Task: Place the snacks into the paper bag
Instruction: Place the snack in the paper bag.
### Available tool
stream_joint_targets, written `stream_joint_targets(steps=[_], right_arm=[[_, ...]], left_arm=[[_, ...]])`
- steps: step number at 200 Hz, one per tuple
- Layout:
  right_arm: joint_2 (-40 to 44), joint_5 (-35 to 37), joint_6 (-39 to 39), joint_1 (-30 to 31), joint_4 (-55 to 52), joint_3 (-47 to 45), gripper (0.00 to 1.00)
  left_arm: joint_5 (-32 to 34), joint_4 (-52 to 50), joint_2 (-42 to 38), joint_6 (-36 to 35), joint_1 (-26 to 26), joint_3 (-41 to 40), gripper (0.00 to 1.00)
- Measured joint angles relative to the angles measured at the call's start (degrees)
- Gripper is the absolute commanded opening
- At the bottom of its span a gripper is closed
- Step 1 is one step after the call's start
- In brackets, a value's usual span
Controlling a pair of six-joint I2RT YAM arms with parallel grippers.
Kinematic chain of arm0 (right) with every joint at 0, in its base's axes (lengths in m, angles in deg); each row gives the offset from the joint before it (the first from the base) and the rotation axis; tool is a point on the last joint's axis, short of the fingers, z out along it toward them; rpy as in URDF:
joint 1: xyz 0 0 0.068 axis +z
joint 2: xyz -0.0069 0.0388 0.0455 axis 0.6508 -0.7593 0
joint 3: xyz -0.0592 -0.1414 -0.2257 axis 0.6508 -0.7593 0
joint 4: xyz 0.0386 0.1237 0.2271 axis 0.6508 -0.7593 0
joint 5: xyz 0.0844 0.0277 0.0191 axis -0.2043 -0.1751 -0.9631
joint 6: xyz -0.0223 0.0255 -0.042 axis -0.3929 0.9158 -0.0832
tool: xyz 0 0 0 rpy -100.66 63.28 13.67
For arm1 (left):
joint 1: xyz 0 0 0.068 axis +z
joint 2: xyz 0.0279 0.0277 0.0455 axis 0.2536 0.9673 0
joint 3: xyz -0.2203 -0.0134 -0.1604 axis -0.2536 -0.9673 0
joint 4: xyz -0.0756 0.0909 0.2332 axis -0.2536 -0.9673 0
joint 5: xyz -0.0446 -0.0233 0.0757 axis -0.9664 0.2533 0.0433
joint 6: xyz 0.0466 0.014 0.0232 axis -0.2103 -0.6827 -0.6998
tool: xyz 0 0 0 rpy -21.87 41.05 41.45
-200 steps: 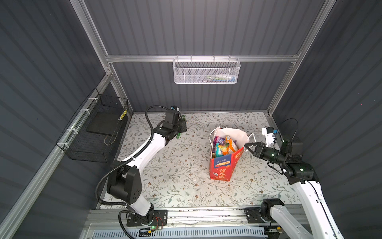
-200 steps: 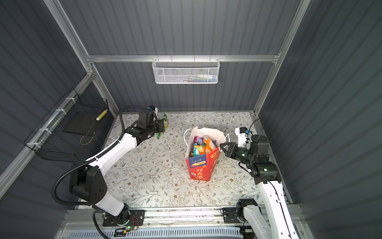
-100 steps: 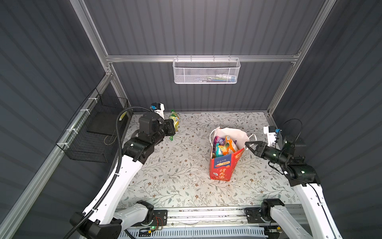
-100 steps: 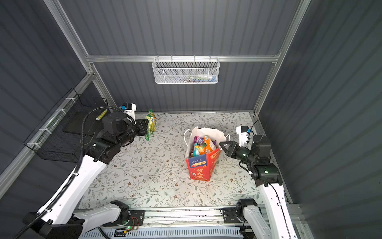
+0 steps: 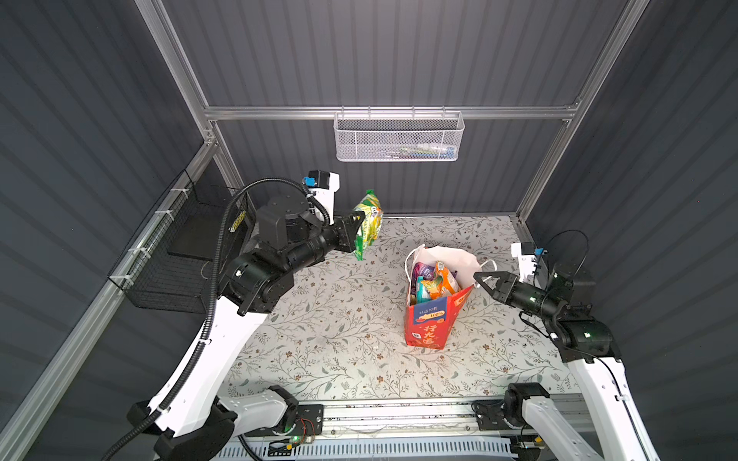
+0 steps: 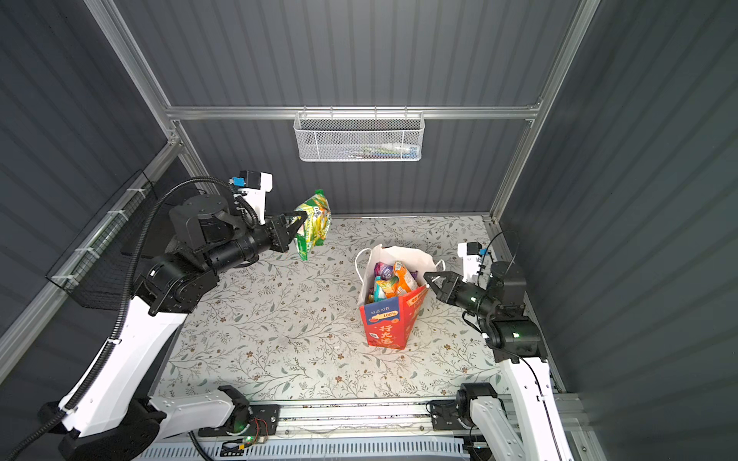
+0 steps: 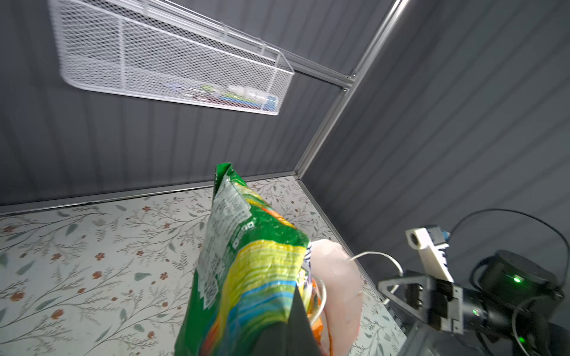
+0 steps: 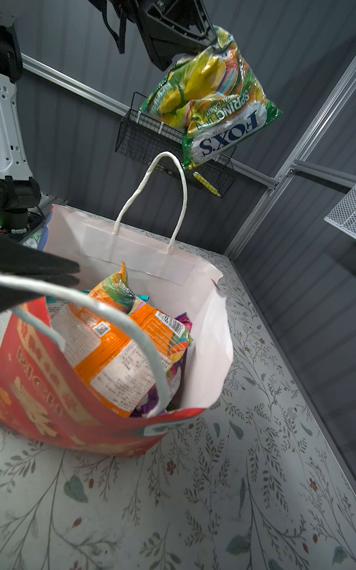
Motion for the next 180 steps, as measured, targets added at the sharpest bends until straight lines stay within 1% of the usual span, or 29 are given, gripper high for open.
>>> stream_joint_targets(steps=[25, 64, 80, 101, 126, 146, 180], right_arm=[[-0.8, -0.3, 0.1, 0.0, 0.5, 0.0, 0.02], [-0.8, -0.5, 0.2, 0.0, 1.1, 0.0, 0.02], [-0.7, -0.5, 0.2, 0.0, 1.1, 0.0, 0.02], [-0.3, -0.4, 0.2, 0.0, 0.9, 0.0, 0.02], [0.6, -0.4, 0.1, 0.0, 0.7, 0.0, 0.03], [1.1, -0.4, 0.1, 0.0, 0.6, 0.0, 0.02], [1.5, -0.3, 0.0, 0.0, -0.1, 0.0, 0.03]], left_arm=[[-0.3, -0.7, 3.8, -0.2, -3.8, 3.7, 0.00], [0.2, -1.5, 11.2, -2.1, -14.0, 10.3, 0.00], [1.6, -1.8, 14.4, -3.2, -18.4, 12.6, 0.00], [3.2, -2.5, 18.1, -4.8, -22.5, 14.5, 0.00], [4.6, -4.0, 22.6, -6.3, -25.3, 17.0, 0.00], [8.1, -6.0, 26.1, -8.2, -27.6, 20.3, 0.00], [12.5, -8.9, 28.8, -10.7, -30.2, 26.0, 0.00]])
